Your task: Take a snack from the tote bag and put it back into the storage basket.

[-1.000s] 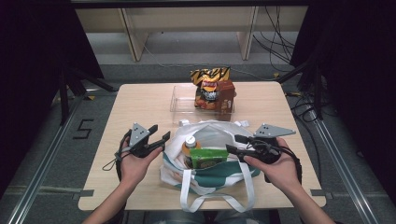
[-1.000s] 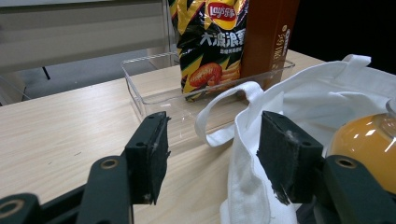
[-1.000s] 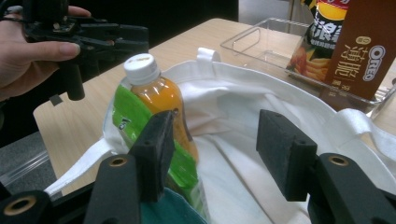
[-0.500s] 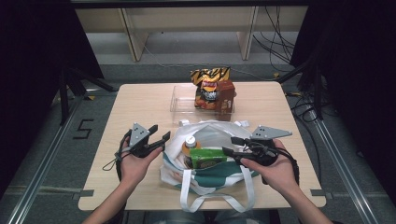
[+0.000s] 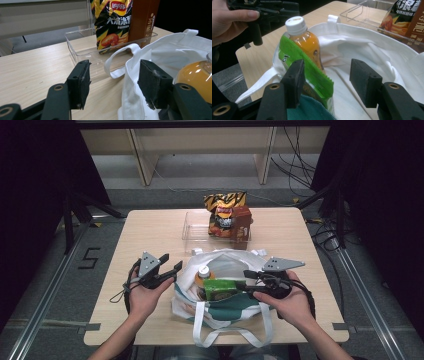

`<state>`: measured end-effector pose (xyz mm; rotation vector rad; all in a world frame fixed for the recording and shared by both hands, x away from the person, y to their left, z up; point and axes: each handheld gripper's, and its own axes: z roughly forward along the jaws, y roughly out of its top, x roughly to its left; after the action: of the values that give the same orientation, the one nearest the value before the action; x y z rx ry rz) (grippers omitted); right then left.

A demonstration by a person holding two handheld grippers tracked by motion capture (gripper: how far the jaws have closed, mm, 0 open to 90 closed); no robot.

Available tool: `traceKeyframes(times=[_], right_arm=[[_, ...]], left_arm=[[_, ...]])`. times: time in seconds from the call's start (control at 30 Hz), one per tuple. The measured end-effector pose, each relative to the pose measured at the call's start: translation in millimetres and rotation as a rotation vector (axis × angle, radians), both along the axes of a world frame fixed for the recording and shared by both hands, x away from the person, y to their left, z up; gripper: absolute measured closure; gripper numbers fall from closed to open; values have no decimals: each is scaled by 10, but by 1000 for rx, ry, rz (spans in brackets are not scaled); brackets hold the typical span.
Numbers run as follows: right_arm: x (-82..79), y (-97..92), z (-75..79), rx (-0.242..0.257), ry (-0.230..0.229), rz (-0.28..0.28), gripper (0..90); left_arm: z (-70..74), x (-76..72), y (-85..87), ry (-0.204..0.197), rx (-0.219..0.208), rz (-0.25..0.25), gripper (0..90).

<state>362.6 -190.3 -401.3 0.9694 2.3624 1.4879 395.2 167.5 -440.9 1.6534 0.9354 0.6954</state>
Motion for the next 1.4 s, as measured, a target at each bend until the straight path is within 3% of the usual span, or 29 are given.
traceKeyframes(times=[0.1, 0.23, 0.27, 0.3, 0.37, 0.47, 0.53, 0.57, 0.73, 0.8, 0.83, 1.03, 1.1, 1.13, 1.2, 1.3, 1.33, 1.37, 1.4], right_arm=[[-17, 8, -7, -6, 31, -16, 463], [0, 20, -33, 0, 26, -10, 464], [16, 11, -38, -15, -1, -10, 465], [3, 22, -41, -13, 34, -5, 468], [17, 31, -60, -13, 23, 0, 472], [6, 53, -68, -8, 42, 12, 479], [27, 51, -80, -28, 11, 20, 489], [1, 69, -85, -15, 36, -1, 493], [11, 76, -105, -43, 39, 19, 526], [28, 81, -120, -36, 31, 36, 539], [18, 86, -122, -46, 24, 16, 543], [22, 93, -127, -34, 48, 42, 599], [27, 92, -137, -42, 30, 34, 620], [11, 94, -129, -49, 57, 43, 629], [36, 92, -155, -58, 22, 58, 645], [41, 89, -161, -58, 23, 68, 679], [16, 95, -157, -59, 29, 45, 688], [38, 85, -158, -75, -6, 65, 700], [33, 83, -153, -79, 6, 78, 714]], left_arm=[[-2, 0, 3, 4, -1, 3, 423], [-5, 4, -2, 3, 2, 0, 423], [-7, 4, -4, 4, 1, 0, 422], [-8, 5, -4, 3, 2, -1, 423], [-9, 4, -5, 5, 3, -1, 423], [-8, 5, -7, 4, 4, -2, 422], [-9, 5, -6, 5, 4, -2, 422], [-9, 4, -5, 5, 4, -2, 423], [-8, 6, -2, 5, 2, -2, 423], [-9, 6, -3, 5, 2, -3, 422], [-9, 6, -3, 5, 3, -3, 422], [-5, 4, -3, 2, 2, -2, 423], [-5, 6, -2, 0, 6, -5, 422], [-5, 5, -4, 2, 5, -4, 423], [-5, 9, -2, -1, 11, -7, 423], [-8, 8, -7, 2, 9, -9, 422], [-9, 7, -9, 3, 8, -9, 423], [-9, 6, -10, 3, 8, -9, 423], [-9, 6, -10, 3, 8, -9, 423]])
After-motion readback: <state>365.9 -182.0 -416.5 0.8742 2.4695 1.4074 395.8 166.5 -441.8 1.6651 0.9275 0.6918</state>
